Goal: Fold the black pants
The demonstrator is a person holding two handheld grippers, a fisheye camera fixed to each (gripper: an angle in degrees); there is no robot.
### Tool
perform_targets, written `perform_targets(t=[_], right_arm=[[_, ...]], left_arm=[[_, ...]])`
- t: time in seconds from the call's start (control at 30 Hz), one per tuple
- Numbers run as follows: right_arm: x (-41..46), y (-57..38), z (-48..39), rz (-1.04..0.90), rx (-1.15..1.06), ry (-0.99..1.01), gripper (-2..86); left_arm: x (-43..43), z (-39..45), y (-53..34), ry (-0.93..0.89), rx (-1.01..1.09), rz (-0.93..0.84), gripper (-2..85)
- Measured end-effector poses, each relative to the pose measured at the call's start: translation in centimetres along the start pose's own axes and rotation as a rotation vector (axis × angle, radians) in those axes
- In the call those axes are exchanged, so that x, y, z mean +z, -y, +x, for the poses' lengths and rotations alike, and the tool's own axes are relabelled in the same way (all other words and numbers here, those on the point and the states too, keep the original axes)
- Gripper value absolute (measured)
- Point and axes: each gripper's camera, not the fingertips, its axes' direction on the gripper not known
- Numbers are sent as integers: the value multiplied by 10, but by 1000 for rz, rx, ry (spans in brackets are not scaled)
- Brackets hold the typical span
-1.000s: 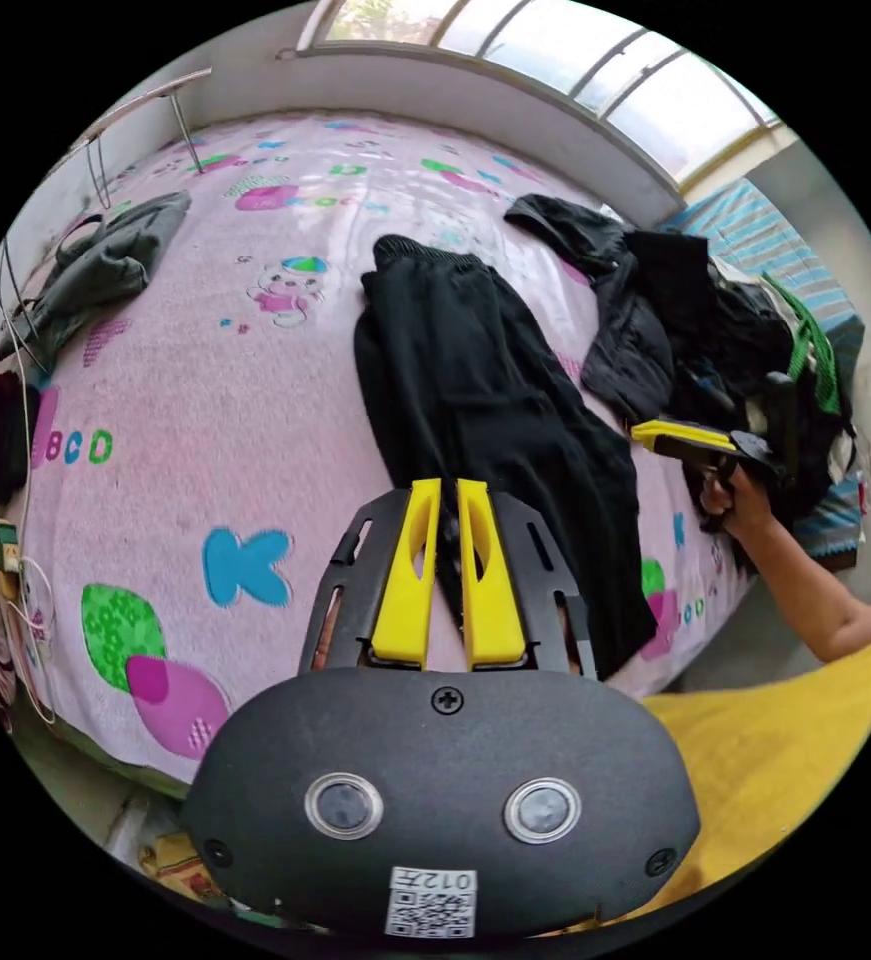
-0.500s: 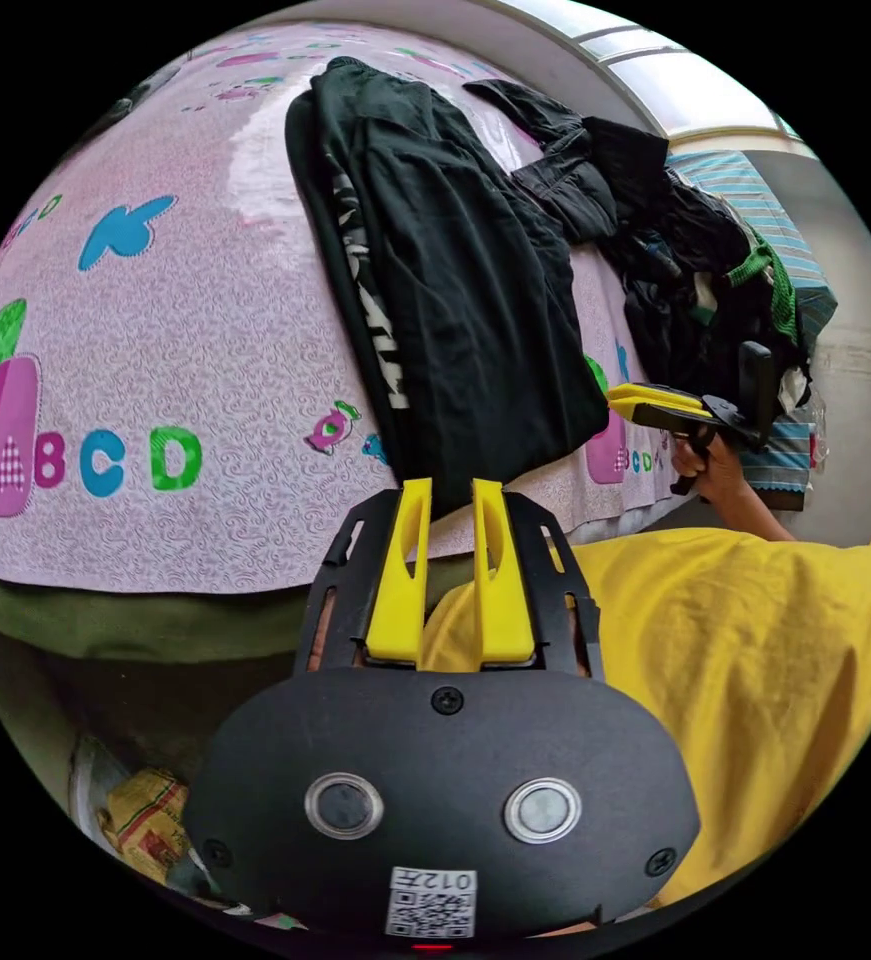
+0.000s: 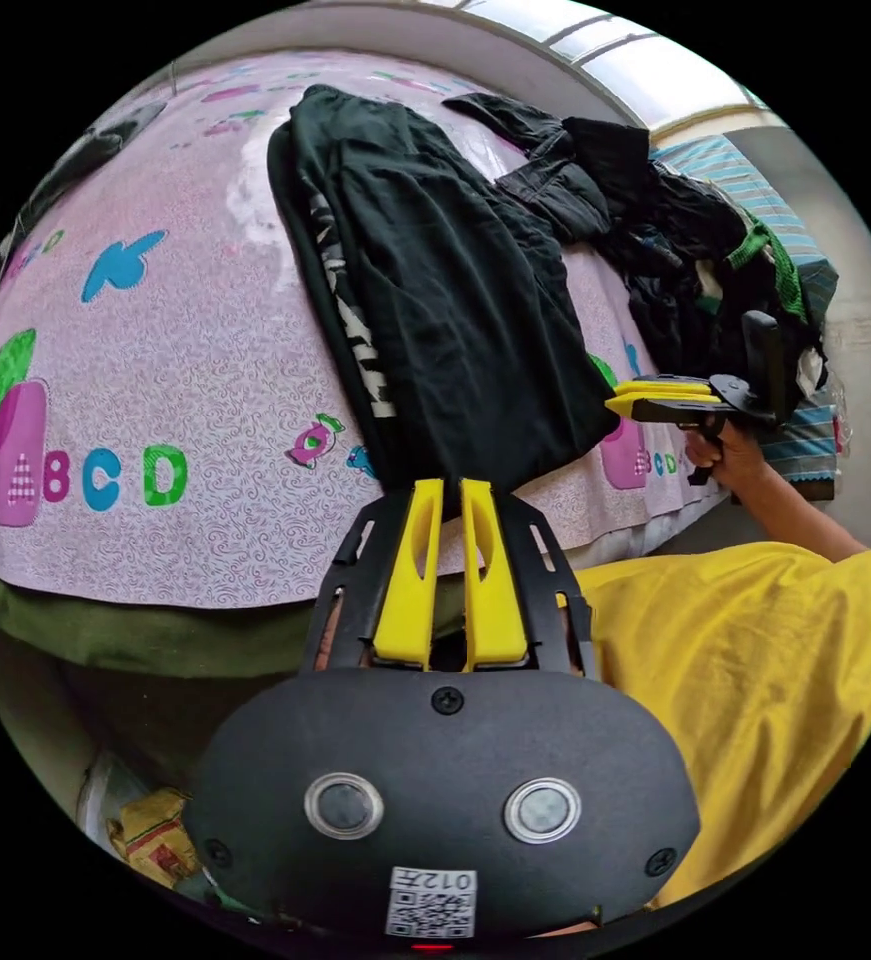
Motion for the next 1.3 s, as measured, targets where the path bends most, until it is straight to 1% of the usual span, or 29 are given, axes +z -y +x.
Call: perform_targets(t=[0.1, 0.17, 0.33, 0.5, 0.57, 0.67, 0.73, 0.8, 0.87, 0.93, 1.03, 1.3], right_arm=[[5, -1, -4, -19, -10, -20, 24], [7, -3, -5, -21, -8, -17, 22], [10, -6, -8, -22, 7, -3, 23], [15, -8, -15, -28, 10, 1, 25], [17, -8, -18, -28, 10, -3, 25], [19, -9, -23, -28, 7, -18, 25], [20, -9, -29, -31, -13, -42, 25], [26, -9, -40, -62, -53, -103, 24], [31, -8, -47, -82, -77, -145, 24], [35, -7, -54, -101, -98, -184, 24], [42, -5, -64, -136, -126, -239, 25], [48, 0, -67, -166, -106, -212, 24]], left_arm=[[9, 18, -1, 77, 78, 10, 7], [17, 23, -2, 58, 92, 5, 9], [30, 5, -7, 1, -80, 15, 40], [42, -7, -12, -16, -144, 4, 55], [48, -3, -11, -24, -118, -4, 43], [58, 18, -10, 72, -18, -13, 16], [62, 41, -14, 124, 109, 28, 6], [69, 49, -16, 162, 140, 17, 4], [78, 47, -18, 147, 115, -3, 3], [85, 37, -20, 134, 45, -18, 6], [83, 32, -25, 156, 6, 21, 15], [101, 18, -22, 110, -27, -36, 29]])
